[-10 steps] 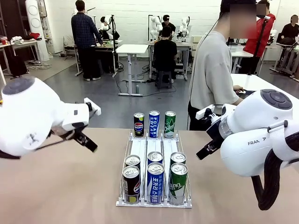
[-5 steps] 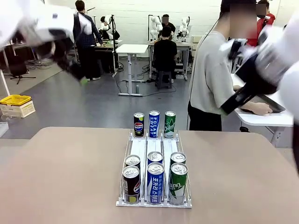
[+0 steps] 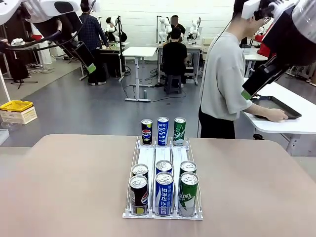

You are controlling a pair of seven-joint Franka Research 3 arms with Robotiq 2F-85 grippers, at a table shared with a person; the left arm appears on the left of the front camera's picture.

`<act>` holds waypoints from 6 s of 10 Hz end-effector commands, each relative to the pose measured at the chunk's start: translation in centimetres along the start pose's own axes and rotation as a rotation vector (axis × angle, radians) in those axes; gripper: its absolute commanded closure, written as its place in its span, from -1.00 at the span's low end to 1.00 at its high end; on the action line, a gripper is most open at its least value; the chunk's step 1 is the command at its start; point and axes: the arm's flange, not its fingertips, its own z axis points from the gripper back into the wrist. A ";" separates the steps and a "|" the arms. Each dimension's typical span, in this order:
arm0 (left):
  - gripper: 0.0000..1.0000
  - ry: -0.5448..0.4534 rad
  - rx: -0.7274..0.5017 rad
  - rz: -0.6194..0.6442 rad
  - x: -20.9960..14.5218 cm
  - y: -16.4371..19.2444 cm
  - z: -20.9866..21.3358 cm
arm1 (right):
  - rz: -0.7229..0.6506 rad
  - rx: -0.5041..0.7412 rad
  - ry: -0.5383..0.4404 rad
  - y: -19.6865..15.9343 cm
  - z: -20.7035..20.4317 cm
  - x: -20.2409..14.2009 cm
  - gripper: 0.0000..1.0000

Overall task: Retrieve and hand over the desired beverage to the person.
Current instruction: Pick up a can of the same type that the person held from the Automatic Can Dispenser.

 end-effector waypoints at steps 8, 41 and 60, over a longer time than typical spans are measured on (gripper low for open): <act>-1.00 -0.097 -0.783 0.192 -18.1 14.1 -2.5 | -0.423 0.812 -0.102 -21.9 -8.7 -13.6 -1.00; -1.00 -0.108 -0.679 0.275 -22.6 17.8 1.0 | -0.509 0.594 -0.245 -25.7 -2.3 -17.4 -1.00; -1.00 -0.108 -0.679 0.275 -22.6 17.8 1.0 | -0.509 0.594 -0.245 -25.7 -2.3 -17.4 -1.00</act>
